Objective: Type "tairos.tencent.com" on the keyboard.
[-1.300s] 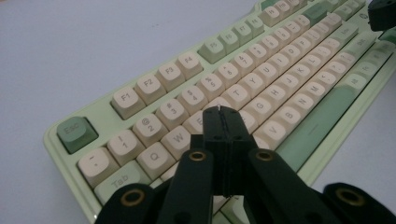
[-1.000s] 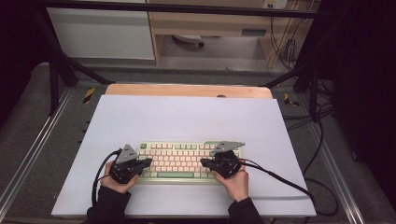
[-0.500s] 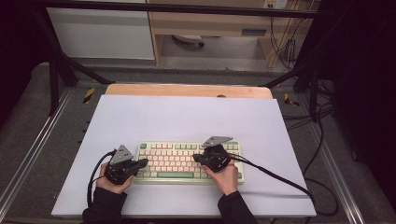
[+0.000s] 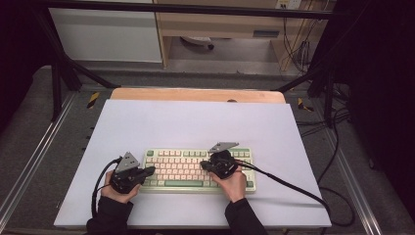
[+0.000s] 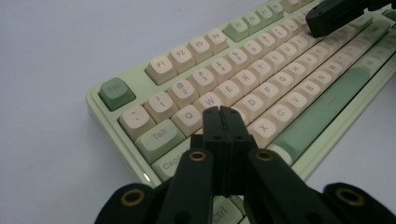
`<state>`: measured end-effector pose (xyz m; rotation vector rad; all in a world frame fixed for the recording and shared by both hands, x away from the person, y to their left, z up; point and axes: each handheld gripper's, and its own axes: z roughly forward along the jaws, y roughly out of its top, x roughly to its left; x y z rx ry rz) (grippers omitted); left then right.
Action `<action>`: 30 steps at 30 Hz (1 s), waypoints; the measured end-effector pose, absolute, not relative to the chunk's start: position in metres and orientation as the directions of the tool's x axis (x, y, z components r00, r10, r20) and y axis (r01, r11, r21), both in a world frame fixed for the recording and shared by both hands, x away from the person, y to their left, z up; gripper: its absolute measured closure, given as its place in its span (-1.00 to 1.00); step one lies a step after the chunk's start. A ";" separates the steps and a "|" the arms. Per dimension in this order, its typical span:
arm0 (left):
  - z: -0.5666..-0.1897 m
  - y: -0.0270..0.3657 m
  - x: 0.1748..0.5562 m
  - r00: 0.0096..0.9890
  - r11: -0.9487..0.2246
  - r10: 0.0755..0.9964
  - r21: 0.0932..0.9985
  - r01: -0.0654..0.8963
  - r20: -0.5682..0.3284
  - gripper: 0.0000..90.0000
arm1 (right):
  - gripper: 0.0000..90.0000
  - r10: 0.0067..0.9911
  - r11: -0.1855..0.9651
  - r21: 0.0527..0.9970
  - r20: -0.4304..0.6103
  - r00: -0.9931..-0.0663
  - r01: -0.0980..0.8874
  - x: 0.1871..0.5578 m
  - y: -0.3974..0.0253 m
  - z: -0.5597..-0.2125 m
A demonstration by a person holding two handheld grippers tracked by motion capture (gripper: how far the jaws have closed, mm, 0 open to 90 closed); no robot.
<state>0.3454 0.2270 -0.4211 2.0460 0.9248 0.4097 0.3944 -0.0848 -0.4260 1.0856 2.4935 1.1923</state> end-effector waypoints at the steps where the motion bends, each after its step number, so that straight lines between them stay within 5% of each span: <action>1: -0.421 0.227 0.345 0.676 -0.383 0.736 0.799 0.464 -0.040 1.00 | 1.00 0.679 0.415 0.732 0.147 -0.719 0.541 0.394 -0.085 -0.426; 30: -0.419 0.227 0.345 0.673 -0.378 0.738 0.803 0.460 -0.039 1.00 | 1.00 0.663 0.437 0.747 0.110 -0.741 0.501 0.380 -0.100 -0.403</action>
